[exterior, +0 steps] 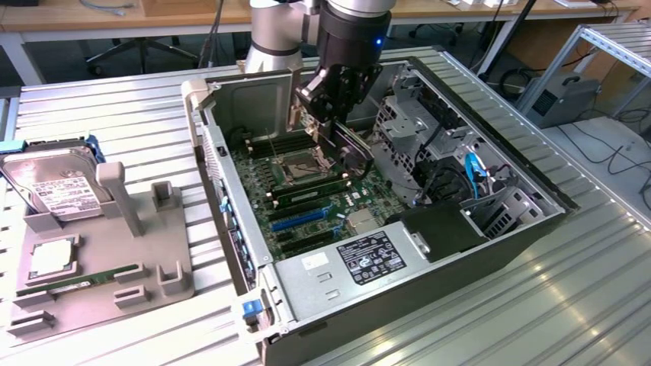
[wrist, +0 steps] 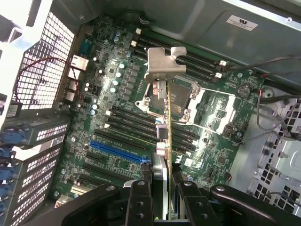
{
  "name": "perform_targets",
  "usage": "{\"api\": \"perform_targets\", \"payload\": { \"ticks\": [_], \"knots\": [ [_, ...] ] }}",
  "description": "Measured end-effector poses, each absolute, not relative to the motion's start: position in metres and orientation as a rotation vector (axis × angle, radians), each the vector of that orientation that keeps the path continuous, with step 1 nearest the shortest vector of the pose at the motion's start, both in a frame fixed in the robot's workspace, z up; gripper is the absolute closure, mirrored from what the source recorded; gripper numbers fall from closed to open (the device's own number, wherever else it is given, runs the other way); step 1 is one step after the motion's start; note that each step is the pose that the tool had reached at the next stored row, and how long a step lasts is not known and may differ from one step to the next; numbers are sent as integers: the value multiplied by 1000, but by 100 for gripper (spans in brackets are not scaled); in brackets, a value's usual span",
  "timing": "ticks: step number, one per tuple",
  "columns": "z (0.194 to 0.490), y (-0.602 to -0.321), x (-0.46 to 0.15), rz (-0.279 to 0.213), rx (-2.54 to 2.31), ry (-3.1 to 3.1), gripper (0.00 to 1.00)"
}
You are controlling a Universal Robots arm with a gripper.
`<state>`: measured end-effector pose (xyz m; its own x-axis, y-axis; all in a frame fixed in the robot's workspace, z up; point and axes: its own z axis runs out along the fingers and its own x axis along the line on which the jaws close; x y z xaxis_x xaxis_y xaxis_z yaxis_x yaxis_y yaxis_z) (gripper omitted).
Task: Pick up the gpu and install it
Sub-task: 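Insert the gpu into the slot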
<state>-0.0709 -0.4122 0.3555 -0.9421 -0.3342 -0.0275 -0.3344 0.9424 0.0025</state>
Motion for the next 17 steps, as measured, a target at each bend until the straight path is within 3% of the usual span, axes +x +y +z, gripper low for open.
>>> {"api": "perform_targets", "payload": {
  "ticks": [17],
  "knots": [
    [355, -412, -71, 12, -579, 3061, 73]
  ]
}}
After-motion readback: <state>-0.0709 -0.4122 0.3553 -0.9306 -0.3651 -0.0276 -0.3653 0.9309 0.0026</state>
